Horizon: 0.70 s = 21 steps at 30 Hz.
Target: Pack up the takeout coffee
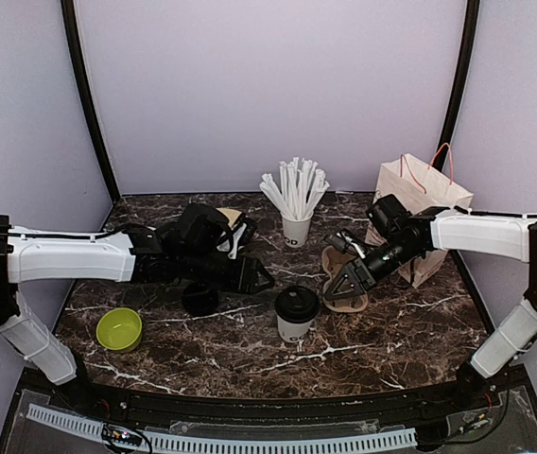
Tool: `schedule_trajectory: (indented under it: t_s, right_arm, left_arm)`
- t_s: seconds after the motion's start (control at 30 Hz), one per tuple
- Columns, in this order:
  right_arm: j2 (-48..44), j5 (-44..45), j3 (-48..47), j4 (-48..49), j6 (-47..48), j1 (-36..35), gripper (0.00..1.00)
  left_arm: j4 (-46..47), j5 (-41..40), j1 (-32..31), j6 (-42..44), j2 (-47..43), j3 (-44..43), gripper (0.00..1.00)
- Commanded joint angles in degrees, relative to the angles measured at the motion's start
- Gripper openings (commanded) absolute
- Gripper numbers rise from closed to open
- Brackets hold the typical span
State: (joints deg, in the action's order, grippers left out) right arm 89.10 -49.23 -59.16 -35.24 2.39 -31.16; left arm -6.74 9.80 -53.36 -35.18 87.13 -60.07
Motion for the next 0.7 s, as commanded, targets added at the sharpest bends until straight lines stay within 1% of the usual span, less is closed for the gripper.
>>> schedule_trajectory:
  t_s: [0.0,0.07,0.13,0.33,0.67]
  right_arm:
    - [-0.85,-2.19,1.87,3.97,-1.16,0.13,0.55]
    - [0.24,-3.04,1.41,4.48,-1.54,0.14,0.50]
    - [1.49,-3.30,0.47,4.53,-1.60,0.13,0.48]
    - [4.53,-4.64,-1.23,5.09,-2.29,0.13,0.47]
    - [7.32,-6.60,-3.16,4.95,-2.38,0.13,0.47]
  left_arm:
    - [4.56,5.26,-0.11,-0.80,2.36,-1.17,0.51]
    - [5.15,5.96,-0.13,-1.77,2.98,-0.68,0.49]
    - [5.72,6.69,-0.13,-2.91,3.00,0.05,0.47]
    - [9.09,7.89,-0.09,-4.63,2.25,2.90,0.48]
    - [12.14,11.30,-0.18,-4.56,6.21,2.38,0.48]
